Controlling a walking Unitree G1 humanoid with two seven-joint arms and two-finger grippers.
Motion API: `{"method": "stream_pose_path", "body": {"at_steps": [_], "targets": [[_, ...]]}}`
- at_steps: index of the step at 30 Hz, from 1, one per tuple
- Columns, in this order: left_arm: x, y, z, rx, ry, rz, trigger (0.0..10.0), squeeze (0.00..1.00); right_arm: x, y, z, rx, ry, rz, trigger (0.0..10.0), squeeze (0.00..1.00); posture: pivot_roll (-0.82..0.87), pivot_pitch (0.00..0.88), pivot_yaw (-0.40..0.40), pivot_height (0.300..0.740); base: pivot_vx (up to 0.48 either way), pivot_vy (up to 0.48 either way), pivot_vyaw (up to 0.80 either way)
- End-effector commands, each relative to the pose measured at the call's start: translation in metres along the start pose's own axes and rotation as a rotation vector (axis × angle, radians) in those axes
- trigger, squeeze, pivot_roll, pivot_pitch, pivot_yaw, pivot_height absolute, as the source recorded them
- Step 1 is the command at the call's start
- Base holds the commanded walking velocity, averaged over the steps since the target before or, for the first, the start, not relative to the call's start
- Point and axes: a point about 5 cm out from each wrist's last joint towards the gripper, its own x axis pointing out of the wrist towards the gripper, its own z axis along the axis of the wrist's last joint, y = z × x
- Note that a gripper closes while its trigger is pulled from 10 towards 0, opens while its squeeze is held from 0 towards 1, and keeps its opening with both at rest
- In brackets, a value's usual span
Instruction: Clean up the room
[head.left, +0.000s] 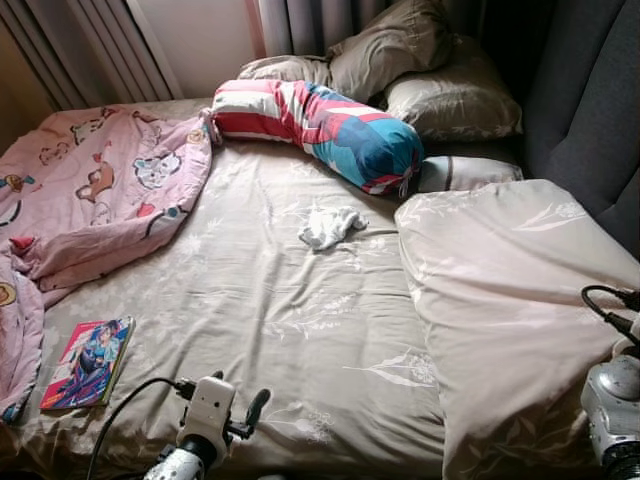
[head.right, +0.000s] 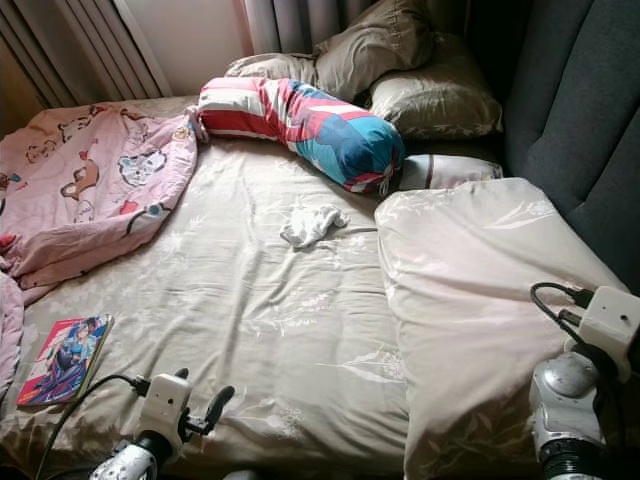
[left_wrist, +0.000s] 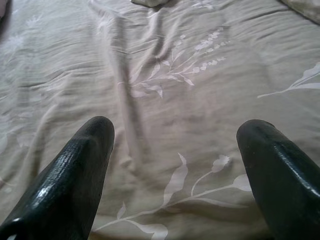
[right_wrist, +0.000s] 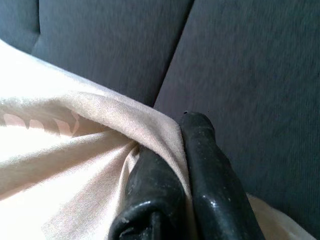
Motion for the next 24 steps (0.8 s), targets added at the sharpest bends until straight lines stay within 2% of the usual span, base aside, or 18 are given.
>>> {"method": "stream_pose_path", "body": {"at_steps": [1, 11, 12, 13, 14, 15, 16, 18, 19, 20, 22, 24], "targets": [[-0.008, 0.002, -0.01, 0.012, 0.039, -0.002, 10.0, 0.0, 0.005, -0.01, 0.005, 0.041, -0.017, -0.064, 10.0, 1.0, 0.02, 0.212, 0.085, 0.655, 0.0, 0.0, 0.0], [-0.008, 0.002, -0.01, 0.012, 0.042, -0.005, 10.0, 0.0, -0.007, 0.008, -0.002, 0.068, 0.032, 0.021, 10.0, 1.0, 0.02, 0.212, 0.083, 0.655, 0.0, 0.0, 0.0], [-0.007, 0.001, -0.01, 0.01, 0.042, -0.005, 10.0, 0.0, -0.012, 0.017, -0.002, 0.108, 0.045, 0.089, 10.0, 1.0, 0.02, 0.211, 0.081, 0.655, 0.0, 0.0, 0.0], [-0.007, 0.001, -0.01, 0.01, 0.042, -0.005, 10.0, 0.0, -0.012, 0.017, -0.002, 0.108, 0.045, 0.089, 10.0, 1.0, 0.02, 0.211, 0.081, 0.655, 0.0, 0.0, 0.0], [-0.007, 0.001, -0.01, 0.01, 0.043, -0.004, 10.0, 0.0, -0.023, 0.038, 0.0, 0.18, 0.055, 0.269, 10.0, 0.91, 0.01, 0.211, 0.078, 0.655, 0.0, 0.0, 0.0], [-0.007, 0.001, -0.01, 0.01, 0.043, -0.004, 10.0, 0.0, -0.027, 0.045, 0.001, 0.202, 0.055, 0.335, 10.0, 0.91, 0.01, 0.211, 0.078, 0.655, 0.0, 0.0, 0.0], [-0.008, 0.001, -0.011, 0.009, 0.045, -0.002, 10.0, 0.0, -0.039, 0.06, -0.003, 0.214, 0.085, 0.481, 10.0, 0.0, 0.01, 0.211, 0.078, 0.655, 0.0, 0.0, 0.0], [-0.008, 0.0, -0.013, 0.004, 0.054, 0.005, 10.0, 0.0, -0.067, 0.081, -0.018, 0.191, 0.147, 0.738, 10.0, 0.0, 0.01, 0.21, 0.07, 0.655, 0.0, 0.0, 0.0], [-0.008, 0.0, -0.013, 0.004, 0.054, 0.005, 10.0, 0.0, -0.067, 0.081, -0.018, 0.191, 0.147, 0.738, 10.0, 0.0, 0.01, 0.21, 0.07, 0.655, 0.0, 0.0, 0.0], [-0.009, 0.0, -0.015, -0.013, 0.065, 0.027, 10.0, 0.0, -0.091, 0.088, -0.039, 0.109, 0.204, 0.895, 10.0, 0.0, 0.01, 0.21, 0.065, 0.655, 0.0, 0.0, 0.0], [-0.009, 0.001, -0.017, -0.041, 0.073, 0.052, 10.0, 0.0, -0.102, 0.086, -0.054, 0.064, 0.231, 0.931, 10.0, 0.0, 0.01, 0.211, 0.061, 0.655, 0.0, 0.0, 0.0], [-0.01, 0.004, -0.02, -0.08, 0.081, 0.09, 10.0, 0.0, -0.115, 0.08, -0.072, 0.07, 0.294, 0.967, 10.0, 0.0, 0.01, 0.213, 0.057, 0.655, 0.0, 0.0, 0.0]]}}
